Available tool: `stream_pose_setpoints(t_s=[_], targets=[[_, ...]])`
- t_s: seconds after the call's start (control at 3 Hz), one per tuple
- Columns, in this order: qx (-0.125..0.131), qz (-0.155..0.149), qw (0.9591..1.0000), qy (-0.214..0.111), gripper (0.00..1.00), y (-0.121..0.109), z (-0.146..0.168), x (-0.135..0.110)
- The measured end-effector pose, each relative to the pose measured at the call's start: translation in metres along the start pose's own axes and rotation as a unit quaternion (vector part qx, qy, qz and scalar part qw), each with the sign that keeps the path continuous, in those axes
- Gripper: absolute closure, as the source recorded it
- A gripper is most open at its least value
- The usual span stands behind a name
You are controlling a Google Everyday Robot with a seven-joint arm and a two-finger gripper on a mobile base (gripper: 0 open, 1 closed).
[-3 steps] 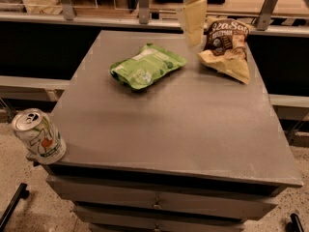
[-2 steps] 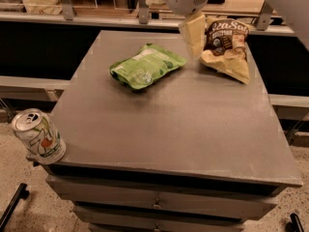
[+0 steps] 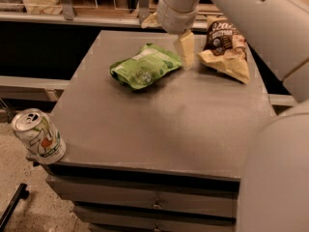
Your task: Move green rice chip bag near 7up can
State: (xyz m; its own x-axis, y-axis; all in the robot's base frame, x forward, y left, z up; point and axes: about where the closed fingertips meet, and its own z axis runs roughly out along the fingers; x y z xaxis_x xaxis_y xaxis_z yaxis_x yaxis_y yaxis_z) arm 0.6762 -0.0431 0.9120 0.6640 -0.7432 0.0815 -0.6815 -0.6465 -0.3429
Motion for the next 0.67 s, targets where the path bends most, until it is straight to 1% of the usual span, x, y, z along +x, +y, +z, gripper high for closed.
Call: stream_pose_setpoints(t_s=[0.33,0.67], targets=[[-0.016,-0.025,0.9992,-0.026,0.00,-0.012,0.039,-0.006],[-0.036,-0.049,0.9975,-0.036,0.00,-0.020,0.067,-0.017]])
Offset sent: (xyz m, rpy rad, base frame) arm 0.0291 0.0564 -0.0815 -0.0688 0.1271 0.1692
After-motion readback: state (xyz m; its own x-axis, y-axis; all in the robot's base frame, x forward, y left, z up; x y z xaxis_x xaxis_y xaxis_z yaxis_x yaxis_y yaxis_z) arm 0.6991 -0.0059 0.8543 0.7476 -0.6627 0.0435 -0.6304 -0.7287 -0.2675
